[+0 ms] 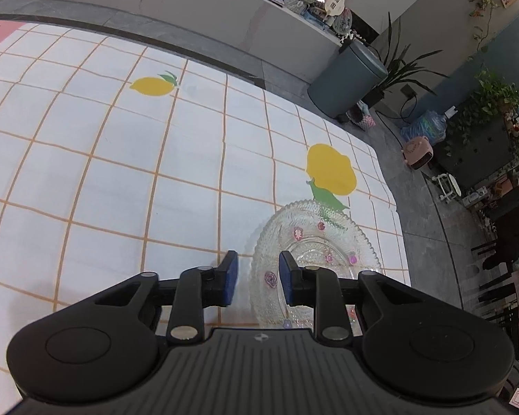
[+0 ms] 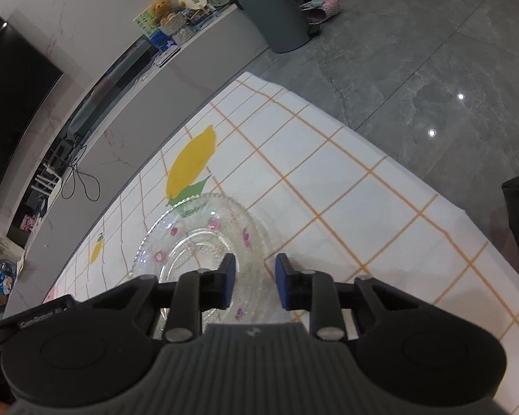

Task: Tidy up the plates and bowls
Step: 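Close both grippers on the rim of the flowered glass plate, then lift the flowered glass plate with both grippers and carry it toward the plate stack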

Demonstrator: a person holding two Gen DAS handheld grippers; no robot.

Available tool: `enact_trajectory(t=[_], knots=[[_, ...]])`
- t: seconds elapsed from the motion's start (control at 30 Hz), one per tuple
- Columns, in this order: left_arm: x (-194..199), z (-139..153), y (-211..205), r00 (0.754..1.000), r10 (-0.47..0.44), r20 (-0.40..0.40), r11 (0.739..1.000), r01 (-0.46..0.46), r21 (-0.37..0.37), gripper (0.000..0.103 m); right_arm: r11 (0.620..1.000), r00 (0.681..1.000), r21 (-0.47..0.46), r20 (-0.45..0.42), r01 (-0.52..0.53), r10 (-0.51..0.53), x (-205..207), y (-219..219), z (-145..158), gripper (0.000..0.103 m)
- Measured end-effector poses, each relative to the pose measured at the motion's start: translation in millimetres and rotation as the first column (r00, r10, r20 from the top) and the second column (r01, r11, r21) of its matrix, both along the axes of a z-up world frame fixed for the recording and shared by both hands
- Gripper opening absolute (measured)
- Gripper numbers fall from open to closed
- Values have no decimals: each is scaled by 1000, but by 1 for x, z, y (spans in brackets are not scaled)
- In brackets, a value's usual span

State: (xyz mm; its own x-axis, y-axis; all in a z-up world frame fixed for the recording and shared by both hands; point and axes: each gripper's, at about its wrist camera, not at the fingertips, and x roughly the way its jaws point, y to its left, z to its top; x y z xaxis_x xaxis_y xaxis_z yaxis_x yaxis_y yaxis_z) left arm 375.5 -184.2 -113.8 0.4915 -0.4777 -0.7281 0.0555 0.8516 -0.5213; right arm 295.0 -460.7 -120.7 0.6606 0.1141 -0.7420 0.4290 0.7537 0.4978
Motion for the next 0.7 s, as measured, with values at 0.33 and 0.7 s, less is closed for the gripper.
enact_trajectory(t=[0.33, 0.7], knots=[[-4, 0, -6, 999, -20, 38, 999, 19, 34, 11, 1000, 1000, 18, 6, 12, -12, -1, -2, -5, 7], [-22, 18, 2, 998, 6, 58, 998, -10, 64, 9, 997, 1000, 74, 4, 6, -6, -6, -3, 2, 5]])
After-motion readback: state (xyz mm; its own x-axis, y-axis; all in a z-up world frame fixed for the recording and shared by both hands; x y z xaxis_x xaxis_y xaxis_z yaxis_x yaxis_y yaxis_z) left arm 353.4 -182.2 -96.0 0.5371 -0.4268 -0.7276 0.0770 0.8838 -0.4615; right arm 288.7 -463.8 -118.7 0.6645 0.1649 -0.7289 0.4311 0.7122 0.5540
